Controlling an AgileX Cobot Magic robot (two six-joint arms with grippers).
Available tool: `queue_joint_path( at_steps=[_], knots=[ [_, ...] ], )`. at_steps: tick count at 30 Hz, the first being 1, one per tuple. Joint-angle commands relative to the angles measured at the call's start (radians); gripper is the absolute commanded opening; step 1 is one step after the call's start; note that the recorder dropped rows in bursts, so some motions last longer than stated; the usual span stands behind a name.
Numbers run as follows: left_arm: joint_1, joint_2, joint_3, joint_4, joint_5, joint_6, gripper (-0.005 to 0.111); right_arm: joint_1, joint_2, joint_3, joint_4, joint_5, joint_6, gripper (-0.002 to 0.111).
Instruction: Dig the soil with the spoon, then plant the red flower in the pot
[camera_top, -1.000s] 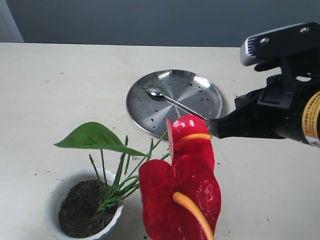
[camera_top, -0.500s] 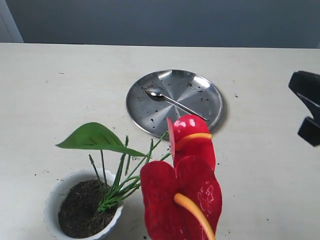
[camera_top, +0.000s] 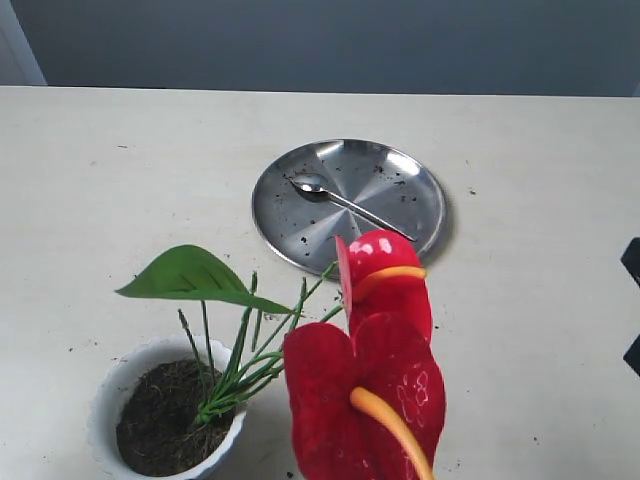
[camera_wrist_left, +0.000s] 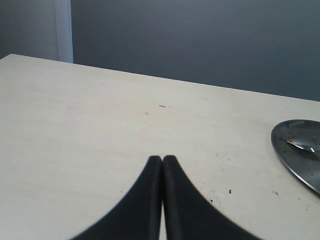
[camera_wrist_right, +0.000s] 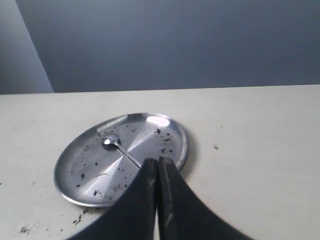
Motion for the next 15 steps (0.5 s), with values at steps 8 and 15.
queue_joint_path(
  at_steps=[8, 15],
  knots=[
    [-0.002, -0.005, 0.002, 0.003, -0.013, -0.002, 0.000, -0.301, -0.103, 0.047, 0.718, 0.090, -0.678, 0.000],
    [-0.002, -0.005, 0.002, 0.003, -0.013, -0.002, 0.000, -0.352, -0.241, 0.060, 0.920, 0.308, -0.951, 0.000]
  ],
)
